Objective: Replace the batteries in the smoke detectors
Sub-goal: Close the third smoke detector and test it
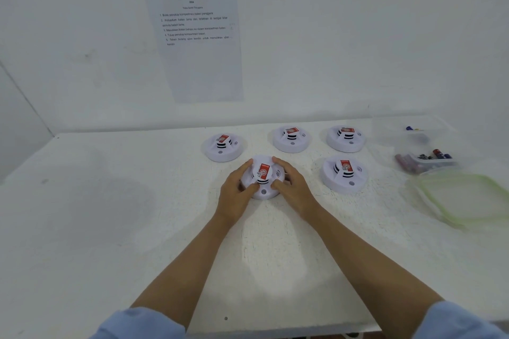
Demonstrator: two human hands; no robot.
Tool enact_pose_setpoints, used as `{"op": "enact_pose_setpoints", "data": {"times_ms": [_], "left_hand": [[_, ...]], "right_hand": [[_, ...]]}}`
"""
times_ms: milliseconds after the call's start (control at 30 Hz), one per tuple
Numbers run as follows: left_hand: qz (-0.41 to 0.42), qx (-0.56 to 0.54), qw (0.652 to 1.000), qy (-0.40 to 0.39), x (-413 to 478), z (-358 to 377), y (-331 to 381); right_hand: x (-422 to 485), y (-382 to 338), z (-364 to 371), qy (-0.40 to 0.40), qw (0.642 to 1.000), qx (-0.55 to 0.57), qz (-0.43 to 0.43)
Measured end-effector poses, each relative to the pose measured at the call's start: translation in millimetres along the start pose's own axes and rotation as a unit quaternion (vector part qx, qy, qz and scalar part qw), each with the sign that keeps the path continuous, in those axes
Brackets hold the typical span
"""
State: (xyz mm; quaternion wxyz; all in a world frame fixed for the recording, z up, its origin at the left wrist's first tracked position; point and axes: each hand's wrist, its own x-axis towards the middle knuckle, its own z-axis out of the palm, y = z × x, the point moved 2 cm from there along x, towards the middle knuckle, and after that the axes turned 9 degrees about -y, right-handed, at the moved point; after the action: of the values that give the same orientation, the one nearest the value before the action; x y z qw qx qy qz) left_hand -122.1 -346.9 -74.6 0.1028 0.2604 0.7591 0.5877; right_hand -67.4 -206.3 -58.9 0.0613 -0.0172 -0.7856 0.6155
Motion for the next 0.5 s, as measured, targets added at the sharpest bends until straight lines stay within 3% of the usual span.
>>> {"op": "enact_pose_setpoints", "data": {"times_ms": [500], "left_hand": [[-0.014,0.058,0.998,0.013,3.5,6.9,-2.0]], "right_hand": [[3.0,4.1,5.7,0.023,0.998,-0.06,0.012]]}}
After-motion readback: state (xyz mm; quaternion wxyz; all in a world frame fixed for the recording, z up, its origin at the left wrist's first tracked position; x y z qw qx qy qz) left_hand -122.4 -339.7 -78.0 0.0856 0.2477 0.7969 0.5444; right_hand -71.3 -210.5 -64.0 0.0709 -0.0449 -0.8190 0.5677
